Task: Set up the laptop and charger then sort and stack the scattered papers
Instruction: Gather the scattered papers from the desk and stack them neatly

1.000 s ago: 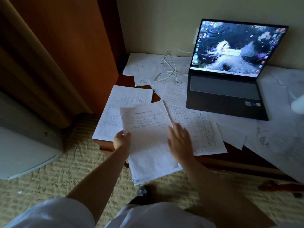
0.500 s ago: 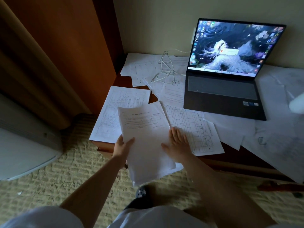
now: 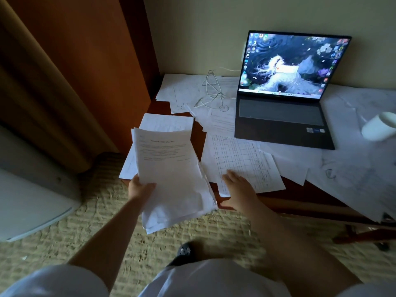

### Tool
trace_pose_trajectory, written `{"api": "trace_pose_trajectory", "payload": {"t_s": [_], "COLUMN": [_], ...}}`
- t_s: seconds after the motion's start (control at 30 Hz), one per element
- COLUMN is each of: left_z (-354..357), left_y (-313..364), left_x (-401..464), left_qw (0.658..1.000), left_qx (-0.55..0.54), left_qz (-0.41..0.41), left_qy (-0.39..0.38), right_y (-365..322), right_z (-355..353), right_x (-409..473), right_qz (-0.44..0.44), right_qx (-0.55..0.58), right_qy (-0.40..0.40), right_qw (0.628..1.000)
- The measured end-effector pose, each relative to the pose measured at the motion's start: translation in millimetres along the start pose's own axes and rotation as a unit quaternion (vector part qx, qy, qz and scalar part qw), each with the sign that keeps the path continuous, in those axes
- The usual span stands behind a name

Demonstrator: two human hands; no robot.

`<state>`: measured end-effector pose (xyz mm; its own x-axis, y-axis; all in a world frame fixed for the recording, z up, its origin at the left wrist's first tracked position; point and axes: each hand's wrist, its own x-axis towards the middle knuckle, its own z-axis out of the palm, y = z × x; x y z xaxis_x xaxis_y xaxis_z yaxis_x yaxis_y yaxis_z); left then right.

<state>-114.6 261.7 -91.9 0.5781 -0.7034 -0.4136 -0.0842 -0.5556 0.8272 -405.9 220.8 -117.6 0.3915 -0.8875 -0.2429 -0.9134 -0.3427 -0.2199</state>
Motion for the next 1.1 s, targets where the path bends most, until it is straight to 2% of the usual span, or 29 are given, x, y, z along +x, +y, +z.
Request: {"api": "trace_pose_trajectory", "payload": {"t_s": [0.1, 0.23, 0.27, 0.43, 0.5, 0.63, 0.7, 0.77, 0.83, 0.9, 1.0, 1.1], "left_z": [-2.7, 6.1, 8.7, 12.1, 12.0, 21.8, 28.2, 33.0, 32.2, 31.1, 30.2, 33.4], "left_y": [-4.9, -7.9, -6.8, -4.1, -3.3, 5.5, 13.1, 18.9, 23.0, 23.0, 23.6, 18.2], "left_x": [-3.1, -10.4, -11.2, -12.8, -13.4, -18.3, -20.3, -21.5, -22.8, -22.3, -29.3, -26.1], "left_qw": [1.000, 1.000, 0.999, 0.997, 0.993, 0.984, 0.979, 0.974, 0.971, 0.960, 0.956, 0.971], "left_qx": [0.004, -0.005, -0.009, -0.034, -0.047, -0.087, -0.105, -0.122, -0.142, -0.182, -0.198, -0.145], "left_qz": [-0.003, -0.003, -0.001, -0.016, -0.026, -0.054, -0.069, -0.076, -0.081, -0.103, -0.142, -0.142], "left_qy": [-0.005, -0.025, -0.032, -0.072, -0.103, -0.145, -0.160, -0.178, -0.177, -0.185, -0.163, -0.127], "right_y": [2.5, 5.7, 4.9, -2.9, -9.8, -55.1, -81.9, -101.2, -111.4, -113.1, -107.1, -95.0], "right_z": [-10.5, -1.3, 2.9, 4.5, -7.1, -36.7, -39.2, -25.2, -7.9, 3.0, 1.6, 2.3], "right_x": [-0.6, -7.0, -7.9, -5.8, -5.4, -4.8, -8.2, -11.5, -15.0, -15.5, -16.6, -19.4], "right_qz": [0.031, -0.042, -0.038, 0.036, 0.070, 0.016, -0.048, -0.145, -0.245, -0.302, -0.296, -0.269], "right_qx": [0.085, -0.003, -0.016, 0.061, 0.101, 0.047, 0.056, 0.053, 0.041, 0.034, -0.016, -0.100], "right_qy": [0.068, 0.011, 0.026, 0.174, 0.244, 0.371, 0.398, 0.376, 0.316, 0.251, 0.178, 0.136], "right_qw": [0.994, 0.999, 0.999, 0.982, 0.962, 0.927, 0.915, 0.914, 0.916, 0.919, 0.938, 0.948]}}
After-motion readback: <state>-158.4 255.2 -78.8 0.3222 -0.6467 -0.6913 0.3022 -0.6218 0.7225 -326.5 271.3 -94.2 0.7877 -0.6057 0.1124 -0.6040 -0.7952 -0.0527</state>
